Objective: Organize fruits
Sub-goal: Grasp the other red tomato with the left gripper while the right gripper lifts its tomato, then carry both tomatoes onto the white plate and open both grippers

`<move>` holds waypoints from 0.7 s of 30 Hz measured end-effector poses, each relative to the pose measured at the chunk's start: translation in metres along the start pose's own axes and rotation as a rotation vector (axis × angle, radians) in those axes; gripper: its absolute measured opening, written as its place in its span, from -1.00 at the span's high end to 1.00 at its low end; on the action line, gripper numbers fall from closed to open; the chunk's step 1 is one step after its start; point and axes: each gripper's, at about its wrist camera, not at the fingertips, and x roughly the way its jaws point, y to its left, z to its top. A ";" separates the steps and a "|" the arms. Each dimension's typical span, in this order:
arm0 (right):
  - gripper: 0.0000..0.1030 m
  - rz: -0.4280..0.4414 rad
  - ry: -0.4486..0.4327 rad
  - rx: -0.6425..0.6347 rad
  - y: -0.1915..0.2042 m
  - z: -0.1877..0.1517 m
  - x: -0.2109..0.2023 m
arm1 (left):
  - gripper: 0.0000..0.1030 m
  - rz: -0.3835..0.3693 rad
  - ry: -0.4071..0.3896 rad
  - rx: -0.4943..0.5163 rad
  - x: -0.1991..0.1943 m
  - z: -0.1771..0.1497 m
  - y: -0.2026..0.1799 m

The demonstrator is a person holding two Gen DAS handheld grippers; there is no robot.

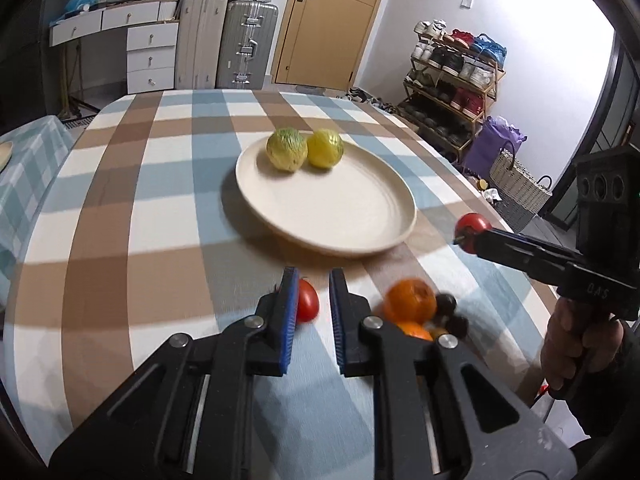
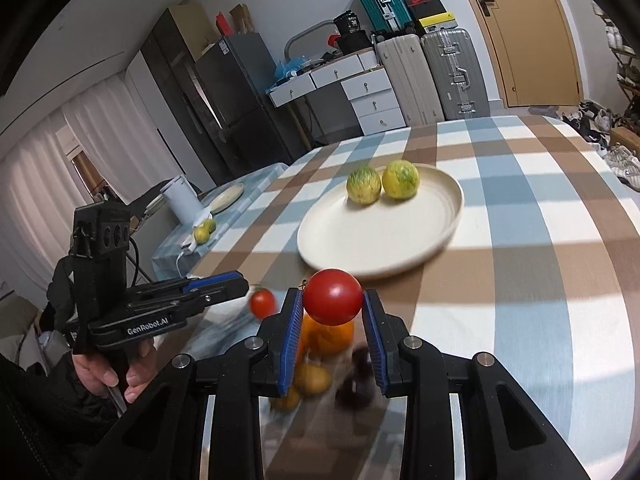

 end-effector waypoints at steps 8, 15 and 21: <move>0.40 0.031 0.028 -0.005 -0.007 0.025 0.031 | 0.72 -0.022 0.024 -0.057 0.015 0.010 0.023; 0.40 0.042 0.047 0.012 -0.009 0.026 0.038 | 0.09 -0.033 0.070 -0.067 0.030 0.004 0.023; 0.40 0.038 0.045 0.006 -0.009 0.024 0.036 | -0.05 -0.055 0.119 -0.038 0.049 0.004 0.007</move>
